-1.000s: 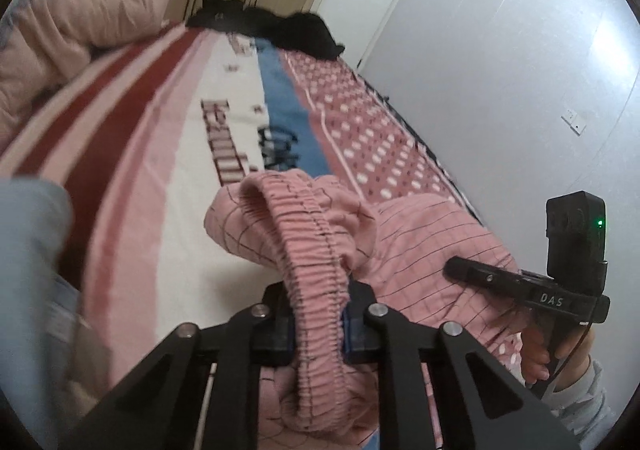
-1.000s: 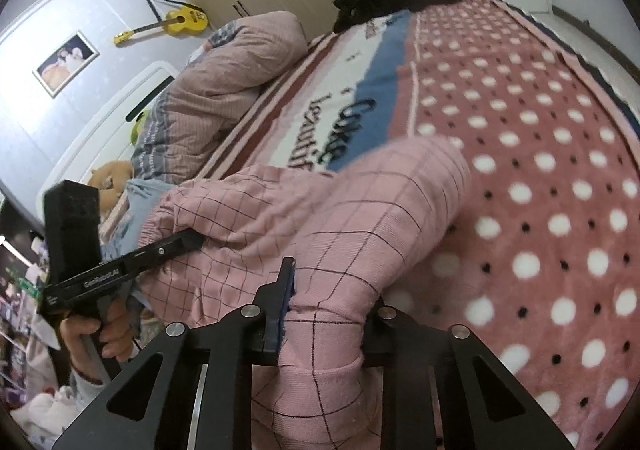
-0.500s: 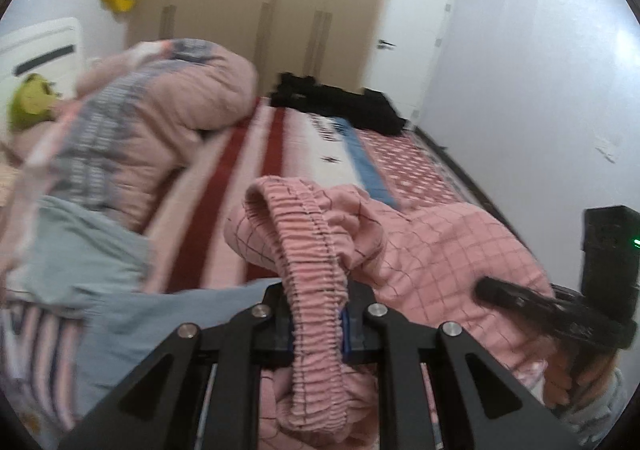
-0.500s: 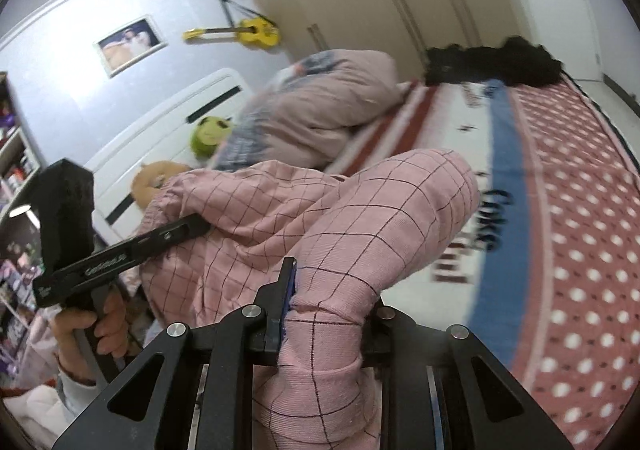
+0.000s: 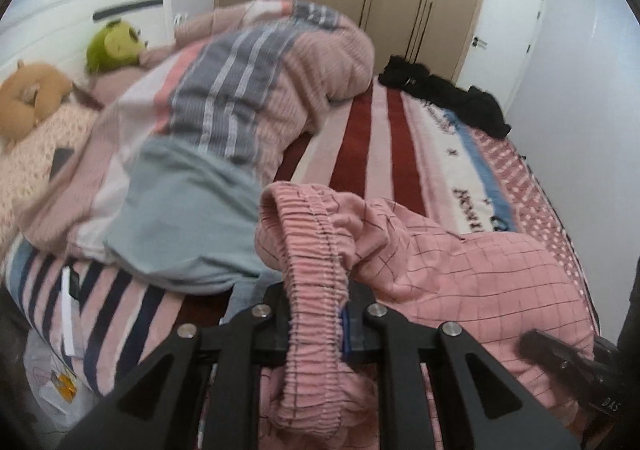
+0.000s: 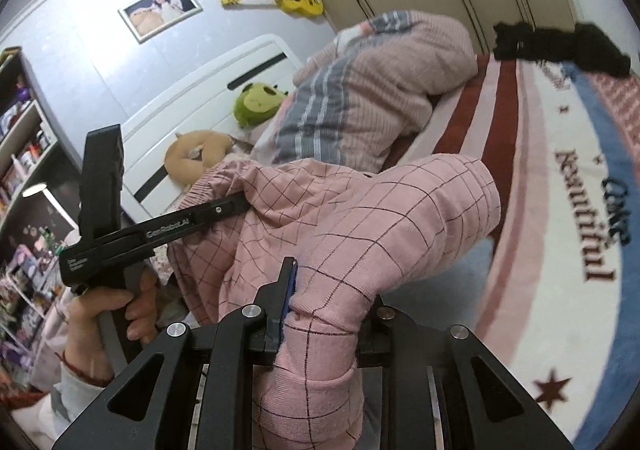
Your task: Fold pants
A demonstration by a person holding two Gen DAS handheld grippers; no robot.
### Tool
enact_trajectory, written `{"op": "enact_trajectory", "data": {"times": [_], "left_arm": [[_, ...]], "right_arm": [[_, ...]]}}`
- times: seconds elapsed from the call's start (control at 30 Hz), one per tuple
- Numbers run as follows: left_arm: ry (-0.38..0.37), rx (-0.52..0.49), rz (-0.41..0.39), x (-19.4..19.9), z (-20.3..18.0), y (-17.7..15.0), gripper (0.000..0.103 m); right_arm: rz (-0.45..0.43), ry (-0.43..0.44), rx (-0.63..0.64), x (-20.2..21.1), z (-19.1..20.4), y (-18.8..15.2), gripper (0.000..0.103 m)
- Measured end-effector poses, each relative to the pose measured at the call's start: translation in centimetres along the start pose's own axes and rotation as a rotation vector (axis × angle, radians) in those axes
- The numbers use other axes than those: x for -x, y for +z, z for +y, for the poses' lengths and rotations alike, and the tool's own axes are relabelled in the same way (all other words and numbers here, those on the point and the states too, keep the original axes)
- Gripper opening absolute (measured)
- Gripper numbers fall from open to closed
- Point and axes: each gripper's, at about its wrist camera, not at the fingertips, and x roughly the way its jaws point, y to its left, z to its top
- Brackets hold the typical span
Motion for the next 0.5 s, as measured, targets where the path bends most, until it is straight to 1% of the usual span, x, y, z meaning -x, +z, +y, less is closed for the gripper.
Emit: {"op": "enact_trajectory", "data": {"times": [0.07, 0.1, 0.13, 0.2, 0.27, 0.3, 0.33, 0.37, 0.4, 0.43, 0.47, 0.5], "left_arm": [[-0.019, 0.002, 0.035, -2.1, 0.9, -1.1, 0.012], [-0.032, 0.009, 0.055, -3.2, 1.5, -1.7, 0.013], [-0.029, 0.009, 0.066, -3.8, 1.7, -2.3, 0.013], [0.005, 0.011, 0.091, -5.3, 2.5, -3.0, 0.021], [0.026, 0.021, 0.086, -5.7, 3.0, -3.4, 0.035], [0.028, 0.028, 0.079, -5.7, 3.2, -3.6, 0.036], [0.024, 0.026, 0.077, -5.7, 3.2, -3.6, 0.037], [0.026, 0.02, 0.076, -5.6, 3.2, -3.6, 0.042], [0.037, 0.013, 0.073, -5.5, 3.3, -3.6, 0.046], [0.068, -0.001, 0.064, -5.0, 3.2, -3.5, 0.054], [0.092, -0.013, 0.053, -4.6, 3.4, -3.4, 0.057], [0.106, -0.017, 0.043, -4.2, 3.6, -3.3, 0.057]], "right_arm": [[0.005, -0.027, 0.015, -0.8, -0.3, -0.8, 0.016], [0.017, -0.042, 0.018, -1.5, -0.9, -1.3, 0.016], [0.036, -0.048, 0.011, -2.1, -1.3, -1.8, 0.016], [0.071, -0.056, -0.015, -3.1, -2.4, -2.9, 0.016], [0.1, -0.08, -0.004, -4.1, -3.0, -3.7, 0.017], [0.098, -0.096, 0.012, -4.3, -3.3, -4.0, 0.019], [0.094, -0.104, 0.025, -4.4, -3.4, -4.2, 0.024], [0.09, -0.106, 0.041, -4.3, -3.6, -4.3, 0.029], [0.09, -0.106, 0.058, -4.2, -3.7, -4.3, 0.032], [0.091, -0.109, 0.065, -4.1, -3.9, -4.3, 0.038], [0.09, -0.112, 0.071, -3.8, -4.1, -4.2, 0.042], [0.088, -0.115, 0.079, -3.3, -4.3, -4.0, 0.044]]}}
